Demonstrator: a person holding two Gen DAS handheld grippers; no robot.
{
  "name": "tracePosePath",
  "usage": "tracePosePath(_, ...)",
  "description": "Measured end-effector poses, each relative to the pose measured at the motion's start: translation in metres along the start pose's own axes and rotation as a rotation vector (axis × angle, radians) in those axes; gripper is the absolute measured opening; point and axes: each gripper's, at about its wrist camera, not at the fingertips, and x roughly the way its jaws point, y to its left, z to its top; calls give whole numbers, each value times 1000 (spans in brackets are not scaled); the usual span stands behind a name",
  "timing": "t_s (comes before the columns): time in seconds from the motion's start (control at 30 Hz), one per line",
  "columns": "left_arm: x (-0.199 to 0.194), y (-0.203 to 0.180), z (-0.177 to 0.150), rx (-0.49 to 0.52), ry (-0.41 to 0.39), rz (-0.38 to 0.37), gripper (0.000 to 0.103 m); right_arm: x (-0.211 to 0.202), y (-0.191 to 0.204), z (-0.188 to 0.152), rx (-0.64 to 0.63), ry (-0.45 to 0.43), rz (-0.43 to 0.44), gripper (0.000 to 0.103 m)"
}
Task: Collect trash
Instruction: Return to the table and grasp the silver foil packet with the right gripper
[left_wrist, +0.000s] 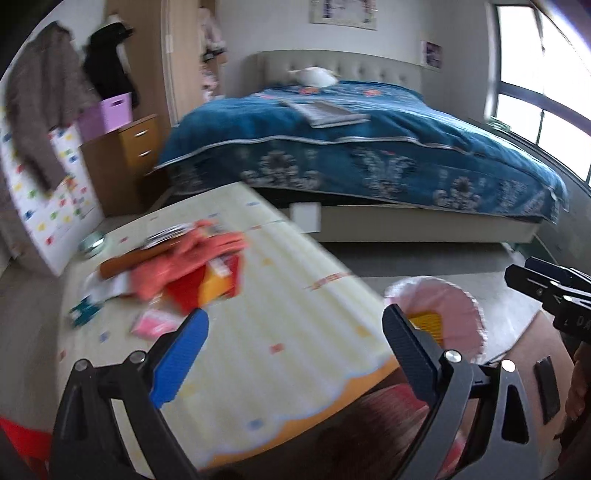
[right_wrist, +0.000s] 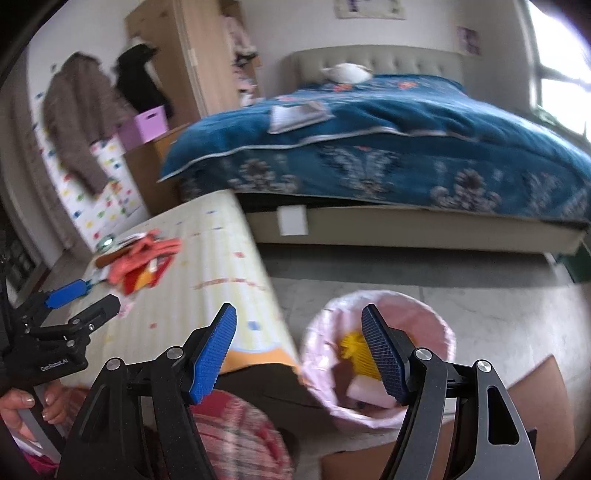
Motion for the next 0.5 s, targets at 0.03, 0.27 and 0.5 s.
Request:
tracePosePath(0.03,-3,9,-2,-12,1,15,92,1,8,1,-13,3,9,70)
tracePosePath(0.27,-31,96,-19,-151,-7,181,93,23,83,14,-145,18,110,68)
tracePosePath(0.5,-41,160,-24,-246,-6,300,93,46,153,30,-266,15,204,66)
